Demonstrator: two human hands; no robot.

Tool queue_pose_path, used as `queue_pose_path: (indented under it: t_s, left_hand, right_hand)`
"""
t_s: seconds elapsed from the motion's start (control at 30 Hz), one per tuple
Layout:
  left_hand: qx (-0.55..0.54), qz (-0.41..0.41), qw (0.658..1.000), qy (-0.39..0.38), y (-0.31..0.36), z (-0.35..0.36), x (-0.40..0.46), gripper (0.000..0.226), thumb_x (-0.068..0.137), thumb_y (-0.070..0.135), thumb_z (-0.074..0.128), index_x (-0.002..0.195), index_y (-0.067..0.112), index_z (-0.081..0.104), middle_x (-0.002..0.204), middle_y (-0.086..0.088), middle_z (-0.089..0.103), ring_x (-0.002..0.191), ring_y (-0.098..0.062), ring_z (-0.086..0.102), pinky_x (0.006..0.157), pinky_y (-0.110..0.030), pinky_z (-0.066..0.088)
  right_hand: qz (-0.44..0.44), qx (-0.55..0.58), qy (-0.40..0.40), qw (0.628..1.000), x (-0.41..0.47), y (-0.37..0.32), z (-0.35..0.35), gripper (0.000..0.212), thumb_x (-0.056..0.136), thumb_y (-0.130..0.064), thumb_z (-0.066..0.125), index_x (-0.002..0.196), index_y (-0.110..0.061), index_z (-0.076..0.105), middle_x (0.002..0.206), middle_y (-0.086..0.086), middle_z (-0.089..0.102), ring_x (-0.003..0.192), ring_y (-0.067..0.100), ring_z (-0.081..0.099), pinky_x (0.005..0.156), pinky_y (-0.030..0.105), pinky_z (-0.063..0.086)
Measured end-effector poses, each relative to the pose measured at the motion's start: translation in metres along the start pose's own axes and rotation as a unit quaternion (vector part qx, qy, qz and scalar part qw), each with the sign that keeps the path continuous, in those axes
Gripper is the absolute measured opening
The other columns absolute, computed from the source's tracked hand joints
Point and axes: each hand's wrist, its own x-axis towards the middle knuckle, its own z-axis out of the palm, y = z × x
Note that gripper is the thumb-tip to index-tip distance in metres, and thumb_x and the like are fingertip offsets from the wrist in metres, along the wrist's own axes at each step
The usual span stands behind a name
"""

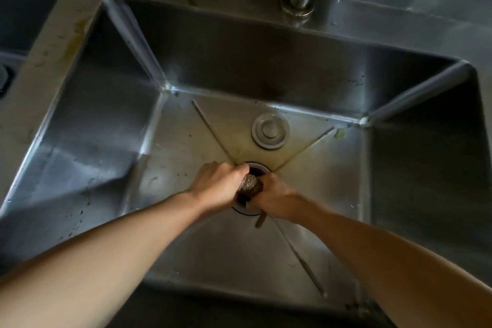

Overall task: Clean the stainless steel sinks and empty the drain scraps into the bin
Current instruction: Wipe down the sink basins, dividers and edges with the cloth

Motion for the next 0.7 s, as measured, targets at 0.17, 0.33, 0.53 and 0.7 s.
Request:
queue_pose_path:
  t_s: [0.17,0.33,0.53,0.7]
  left_hand:
    - [-0.012,0.048,0.998,0.049,-0.013,0.016,0.012,0.022,0.086,0.016,0.055,0.108,0.019,0.056,0.086,-0.01,0.068,0.08,-0.035,0.064,0.063,-0.033,0.043]
    - [-0.015,0.116,0.988,0.101,-0.019,0.014,0.014,0.034,0.051,0.002,0.077,0.076,0.013,0.058,0.048,-0.007,0.058,0.038,-0.031,0.055,0.038,-0.025,0.035]
    - [-0.012,0.144,0.982,0.123,-0.019,0.005,0.018,0.038,0.04,-0.012,0.071,0.068,0.01,0.058,0.042,-0.002,0.051,0.031,-0.024,0.047,0.04,-0.02,0.027]
    - [-0.01,0.163,0.977,0.134,-0.02,0.007,0.024,0.038,0.042,-0.014,0.071,0.067,0.01,0.057,0.042,-0.002,0.048,0.031,-0.023,0.045,0.039,-0.019,0.028]
  right_hand:
    - [0.052,0.13,-0.007,0.99,0.011,0.012,0.009,0.022,0.075,0.006,0.059,0.064,-0.011,0.053,0.049,0.005,0.045,0.039,0.017,0.04,0.038,0.02,0.03]
    - [0.091,0.232,-0.014,0.968,0.013,0.018,0.016,0.033,0.075,0.011,0.054,0.053,-0.01,0.042,0.038,0.001,0.038,0.028,0.015,0.031,0.039,0.016,0.026]
    - [0.104,0.335,-0.04,0.936,0.014,0.015,0.015,0.045,0.075,0.016,0.049,0.046,-0.013,0.031,0.042,-0.002,0.025,0.029,0.011,0.02,0.041,0.014,0.021]
    - [0.109,0.392,-0.058,0.911,0.011,0.016,0.015,0.04,0.078,0.016,0.042,0.056,-0.013,0.026,0.042,-0.004,0.022,0.028,0.008,0.018,0.044,0.01,0.018]
